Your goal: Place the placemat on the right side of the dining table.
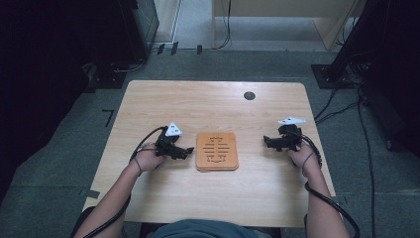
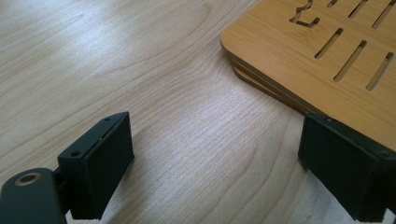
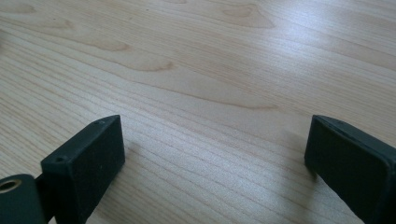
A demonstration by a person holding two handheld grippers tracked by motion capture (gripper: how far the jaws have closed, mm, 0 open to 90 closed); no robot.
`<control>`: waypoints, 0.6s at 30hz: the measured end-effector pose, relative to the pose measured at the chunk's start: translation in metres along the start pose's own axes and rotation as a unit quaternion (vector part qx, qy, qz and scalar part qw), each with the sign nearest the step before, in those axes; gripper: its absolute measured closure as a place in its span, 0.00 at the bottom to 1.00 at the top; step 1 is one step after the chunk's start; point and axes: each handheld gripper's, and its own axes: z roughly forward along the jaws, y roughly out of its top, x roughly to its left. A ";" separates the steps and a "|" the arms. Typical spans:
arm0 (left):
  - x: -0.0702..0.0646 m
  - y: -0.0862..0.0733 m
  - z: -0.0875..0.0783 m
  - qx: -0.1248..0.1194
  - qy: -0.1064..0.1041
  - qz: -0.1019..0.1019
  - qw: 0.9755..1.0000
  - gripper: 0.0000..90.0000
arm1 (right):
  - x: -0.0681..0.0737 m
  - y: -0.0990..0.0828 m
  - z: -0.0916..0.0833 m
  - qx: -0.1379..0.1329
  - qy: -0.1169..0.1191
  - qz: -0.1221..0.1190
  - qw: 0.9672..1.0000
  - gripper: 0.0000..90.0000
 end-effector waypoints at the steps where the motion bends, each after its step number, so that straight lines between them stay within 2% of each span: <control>1: 0.000 0.000 0.000 0.000 0.000 0.000 1.000 0.10 | 0.001 0.000 0.000 0.000 0.000 0.000 1.000 0.02; 13: -0.001 0.000 0.000 0.002 0.004 -0.002 1.000 0.10 | 0.001 0.001 0.003 0.002 0.002 -0.002 1.000 0.00; 18: -0.001 0.000 0.000 0.002 0.004 -0.002 1.000 0.10 | 0.000 0.005 0.006 0.001 -0.005 0.004 1.000 0.00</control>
